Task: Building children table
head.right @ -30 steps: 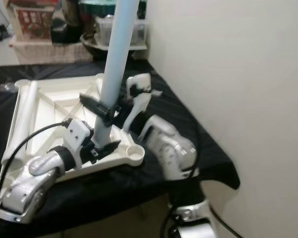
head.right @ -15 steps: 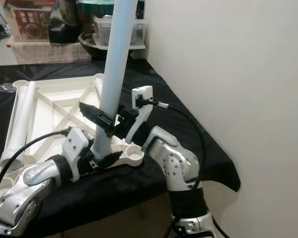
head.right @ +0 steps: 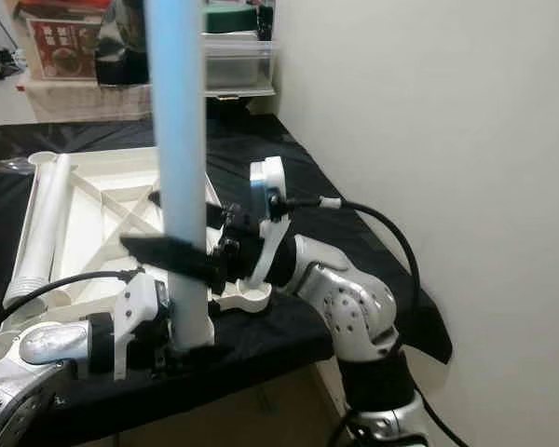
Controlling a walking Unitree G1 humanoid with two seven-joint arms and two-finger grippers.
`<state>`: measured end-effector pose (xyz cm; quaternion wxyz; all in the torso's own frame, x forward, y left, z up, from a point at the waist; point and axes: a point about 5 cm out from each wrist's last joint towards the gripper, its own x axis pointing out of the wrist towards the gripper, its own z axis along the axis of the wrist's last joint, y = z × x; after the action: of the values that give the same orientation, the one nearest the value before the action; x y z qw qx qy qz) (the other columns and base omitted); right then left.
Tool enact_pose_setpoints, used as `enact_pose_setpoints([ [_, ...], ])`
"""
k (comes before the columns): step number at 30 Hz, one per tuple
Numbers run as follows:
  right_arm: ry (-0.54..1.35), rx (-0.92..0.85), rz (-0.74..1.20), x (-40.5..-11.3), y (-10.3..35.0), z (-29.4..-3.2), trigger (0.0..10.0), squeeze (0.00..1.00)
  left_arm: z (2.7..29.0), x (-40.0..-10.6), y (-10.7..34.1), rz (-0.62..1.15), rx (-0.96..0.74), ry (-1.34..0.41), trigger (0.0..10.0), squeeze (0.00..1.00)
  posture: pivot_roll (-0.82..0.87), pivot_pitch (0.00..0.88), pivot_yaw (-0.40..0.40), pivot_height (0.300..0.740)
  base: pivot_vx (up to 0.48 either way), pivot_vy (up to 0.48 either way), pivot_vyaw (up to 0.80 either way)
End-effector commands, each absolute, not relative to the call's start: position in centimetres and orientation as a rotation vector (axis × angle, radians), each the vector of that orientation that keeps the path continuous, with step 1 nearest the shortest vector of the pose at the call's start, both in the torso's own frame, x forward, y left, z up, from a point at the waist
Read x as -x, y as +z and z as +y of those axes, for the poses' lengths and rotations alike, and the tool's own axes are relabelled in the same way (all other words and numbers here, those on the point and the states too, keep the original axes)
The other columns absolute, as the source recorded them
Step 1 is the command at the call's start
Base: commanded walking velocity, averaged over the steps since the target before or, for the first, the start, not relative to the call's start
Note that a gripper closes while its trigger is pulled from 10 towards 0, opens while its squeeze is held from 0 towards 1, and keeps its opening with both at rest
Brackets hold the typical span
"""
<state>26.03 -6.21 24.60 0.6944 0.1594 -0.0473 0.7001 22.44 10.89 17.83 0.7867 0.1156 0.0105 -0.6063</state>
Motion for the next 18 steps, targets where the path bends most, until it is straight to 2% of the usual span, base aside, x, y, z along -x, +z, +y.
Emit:
enact_pose_setpoints([
  [1,1.588,-0.336,-0.087,-25.8,24.3,-5.8,10.0,0.0,10.2,-21.9,18.2,0.013,-0.265,-1.381,10.0,0.0,0.08,0.0,-0.089,0.74,0.0,0.0,0.0],
  [2,1.591,-0.329,-0.079,-25.8,24.2,-5.9,9.1,0.0,10.2,-21.8,18.2,0.019,-0.267,-1.389,10.0,0.0,0.08,0.0,-0.089,0.74,0.0,0.0,0.0],
  [4,1.591,-0.329,-0.079,-25.8,24.2,-5.9,9.1,0.0,10.2,-21.8,18.2,0.019,-0.267,-1.389,10.0,0.0,0.08,0.0,-0.089,0.74,0.0,0.0,0.0],
  [6,1.589,-0.31,-0.068,-25.9,23.8,-6.2,3.5,0.0,10.4,-21.7,18.1,0.038,-0.275,-1.409,10.0,0.0,0.07,0.0,-0.083,0.74,0.0,0.0,0.0],
  [8,1.589,-0.31,-0.068,-25.9,23.8,-6.2,3.5,0.0,10.4,-21.7,18.1,0.038,-0.275,-1.409,10.0,0.0,0.07,0.0,-0.083,0.74,0.0,0.0,0.0],
  [9,1.557,-0.297,-0.061,-26.4,23.5,-6.7,0.0,0.0,10.6,-21.5,18.0,0.051,-0.28,-1.422,10.0,0.0,0.07,0.0,-0.082,0.74,0.0,0.0,0.0],
  [18,1.523,-0.308,-0.069,-27.0,23.4,-7.6,0.0,0.0,11.2,-21.2,17.8,0.081,-0.287,-1.426,10.0,0.0,0.07,0.0,-0.083,0.74,0.0,0.0,0.0],
])
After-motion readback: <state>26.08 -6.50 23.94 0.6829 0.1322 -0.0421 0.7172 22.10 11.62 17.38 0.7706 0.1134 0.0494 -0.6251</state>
